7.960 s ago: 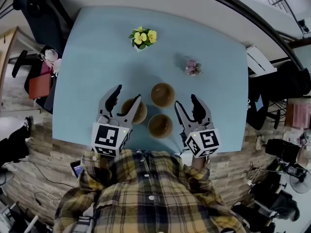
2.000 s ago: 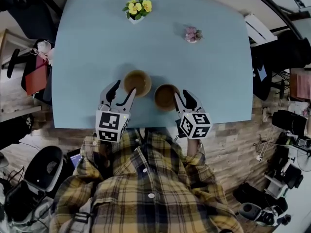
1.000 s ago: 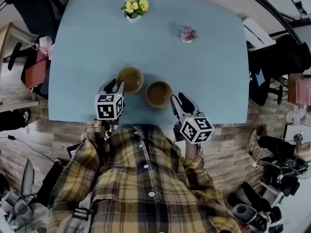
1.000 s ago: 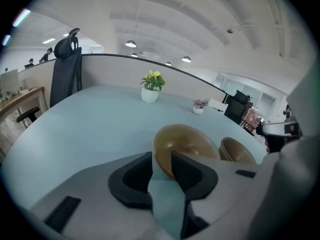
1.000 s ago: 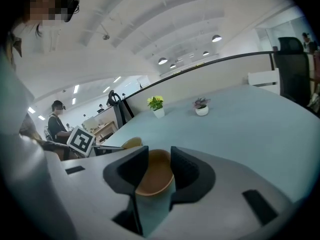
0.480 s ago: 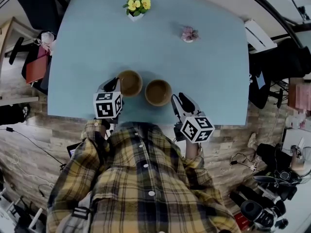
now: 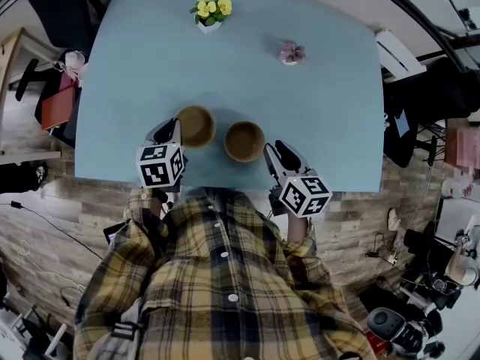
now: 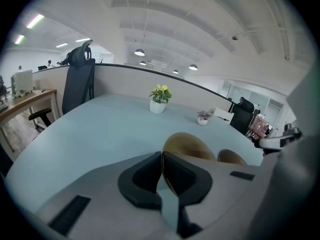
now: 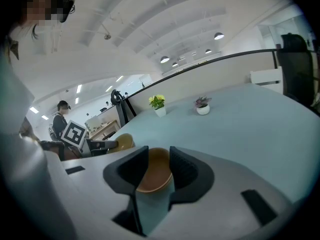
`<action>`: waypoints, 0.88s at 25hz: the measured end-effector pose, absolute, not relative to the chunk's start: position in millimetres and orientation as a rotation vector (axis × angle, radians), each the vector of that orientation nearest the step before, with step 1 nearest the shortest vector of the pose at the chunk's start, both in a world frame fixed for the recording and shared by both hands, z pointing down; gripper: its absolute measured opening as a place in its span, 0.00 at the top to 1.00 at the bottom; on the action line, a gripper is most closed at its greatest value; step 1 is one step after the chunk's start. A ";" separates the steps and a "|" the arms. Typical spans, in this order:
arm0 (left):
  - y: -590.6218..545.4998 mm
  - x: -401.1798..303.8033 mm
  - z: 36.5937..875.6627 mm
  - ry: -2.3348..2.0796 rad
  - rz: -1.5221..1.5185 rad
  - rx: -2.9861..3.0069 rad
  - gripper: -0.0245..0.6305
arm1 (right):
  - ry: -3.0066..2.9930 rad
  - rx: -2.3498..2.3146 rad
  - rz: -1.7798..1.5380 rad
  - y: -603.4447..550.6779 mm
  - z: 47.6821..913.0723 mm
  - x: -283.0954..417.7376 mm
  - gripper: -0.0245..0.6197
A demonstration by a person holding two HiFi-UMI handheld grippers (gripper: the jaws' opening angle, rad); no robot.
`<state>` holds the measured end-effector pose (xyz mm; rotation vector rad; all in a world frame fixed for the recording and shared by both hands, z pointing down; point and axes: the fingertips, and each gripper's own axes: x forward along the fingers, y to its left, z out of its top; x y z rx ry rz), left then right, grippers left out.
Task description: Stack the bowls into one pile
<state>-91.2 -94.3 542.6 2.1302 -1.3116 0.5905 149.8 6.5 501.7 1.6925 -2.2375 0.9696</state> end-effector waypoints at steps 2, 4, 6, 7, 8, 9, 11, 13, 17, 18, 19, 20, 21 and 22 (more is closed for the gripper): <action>-95.2 -90.2 533.1 -1.318 0.574 2.147 0.95 | -2.246 1.697 0.969 6.3 499.9 150.5 0.75; -95.5 -87.5 522.6 -1.319 0.557 2.170 0.95 | -2.257 1.709 0.968 6.4 497.6 152.2 0.75; -95.2 -82.1 512.0 -1.308 0.541 2.199 0.95 | -2.274 1.723 0.972 6.5 494.9 154.5 0.75; -95.5 -78.6 507.0 -1.298 0.535 2.216 0.95 | -2.286 1.730 0.977 6.1 493.3 155.3 0.75; -96.0 -74.6 502.2 -1.286 0.530 2.232 0.95 | -2.301 1.738 0.986 5.7 491.6 156.0 0.75; -96.5 -70.0 497.8 -1.273 0.526 2.247 0.95 | -2.313 1.746 0.999 5.5 489.9 156.9 0.75; -96.6 -59.2 490.8 -1.240 0.517 2.272 0.95 | -2.322 1.763 1.023 6.2 487.8 160.0 0.75; -95.7 -46.0 486.5 -1.199 0.513 2.297 0.95 | -2.314 1.789 1.042 8.6 487.8 165.4 0.75; -92.1 -13.6 485.4 -1.091 0.537 2.353 0.95 | -2.282 1.871 1.079 16.7 488.0 181.0 0.75; -90.5 -5.9 486.1 -1.063 0.546 2.365 0.95 | -2.273 1.890 1.088 18.9 487.9 184.9 0.75; -88.5 1.7 487.0 -1.035 0.554 2.375 0.95 | -2.264 1.908 1.097 21.2 488.1 188.6 0.75; -86.2 9.0 488.2 -1.007 0.562 2.385 0.95 | -2.254 1.924 1.106 23.8 488.6 192.3 0.75; -83.4 15.8 489.9 -0.979 0.573 2.393 0.95 | -2.244 1.939 1.115 26.8 489.2 195.9 0.75; -80.2 21.9 491.9 -0.953 0.587 2.401 0.95 | -2.234 1.956 1.124 30.4 489.8 199.5 0.75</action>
